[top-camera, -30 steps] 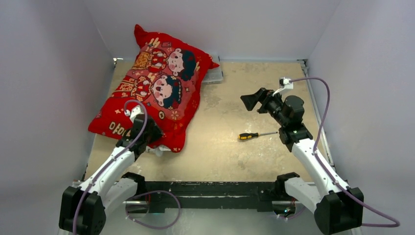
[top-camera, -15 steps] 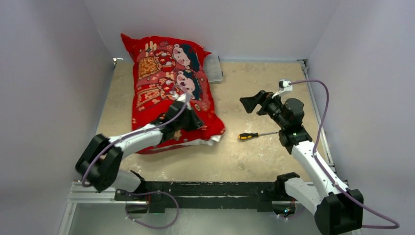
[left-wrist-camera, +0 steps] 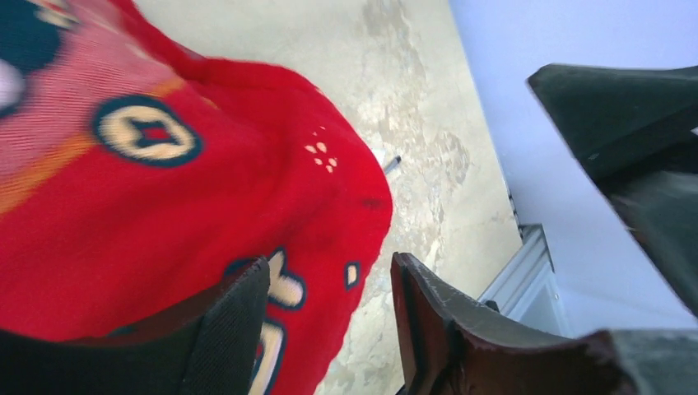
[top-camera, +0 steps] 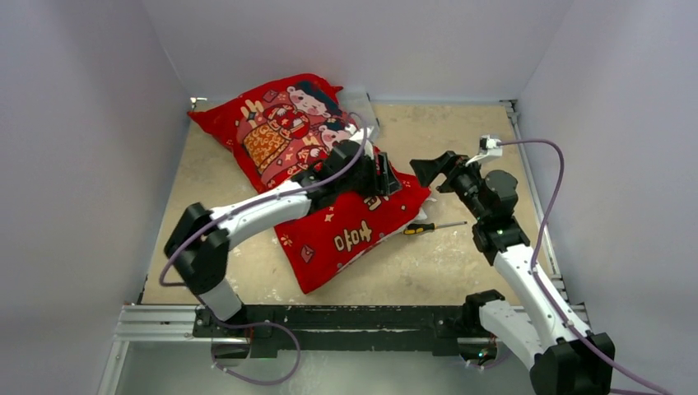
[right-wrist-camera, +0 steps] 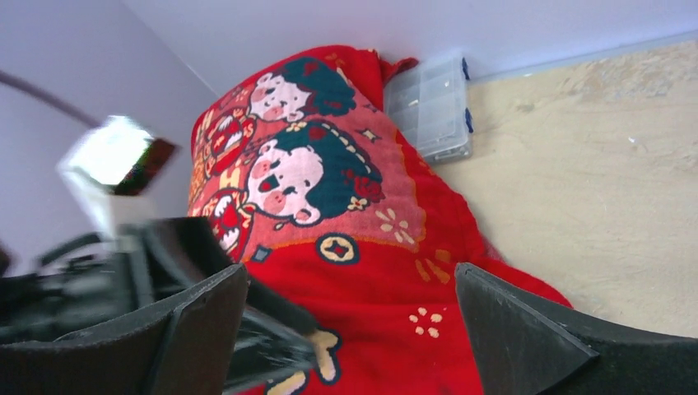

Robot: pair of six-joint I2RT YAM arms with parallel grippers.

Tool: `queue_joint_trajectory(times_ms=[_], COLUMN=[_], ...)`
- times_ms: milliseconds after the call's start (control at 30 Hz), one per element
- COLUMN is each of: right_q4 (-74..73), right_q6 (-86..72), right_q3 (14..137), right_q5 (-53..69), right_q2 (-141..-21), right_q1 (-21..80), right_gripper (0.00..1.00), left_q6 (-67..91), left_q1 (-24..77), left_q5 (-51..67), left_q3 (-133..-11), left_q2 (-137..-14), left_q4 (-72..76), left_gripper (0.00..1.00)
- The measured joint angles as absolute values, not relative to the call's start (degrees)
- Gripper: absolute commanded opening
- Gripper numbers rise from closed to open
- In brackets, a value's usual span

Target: Remove the pillowcase from the pillow

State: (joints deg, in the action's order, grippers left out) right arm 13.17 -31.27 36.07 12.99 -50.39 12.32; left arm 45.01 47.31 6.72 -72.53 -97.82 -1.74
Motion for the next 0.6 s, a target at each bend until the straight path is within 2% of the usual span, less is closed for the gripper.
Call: queue_joint_trajectory(times_ms=[100, 333, 600], right_q4=[13.3, 13.4, 14.9], right_q6=[-31.9, -33.0, -33.9], right_q3=[36.1, 35.5, 34.6], right_q5=[11.7, 10.8, 10.5], right_q2=[-50.0, -54.8, -67.3], right_q1=[12.3, 12.4, 14.8], right_gripper=[0.99, 0.99, 0.99], left_q6=[43.0, 41.3, 43.4], left_q1=[47.2, 46.9, 46.9], left_q5=[0.8, -14.1, -16.5], left_q3=[-71.0, -60.9, -41.7], left_q2=[-89.6, -67.4, -58.4], left_q4=[-6.6, -14.3, -21.9], left_gripper=[0.62, 0.63, 0.64])
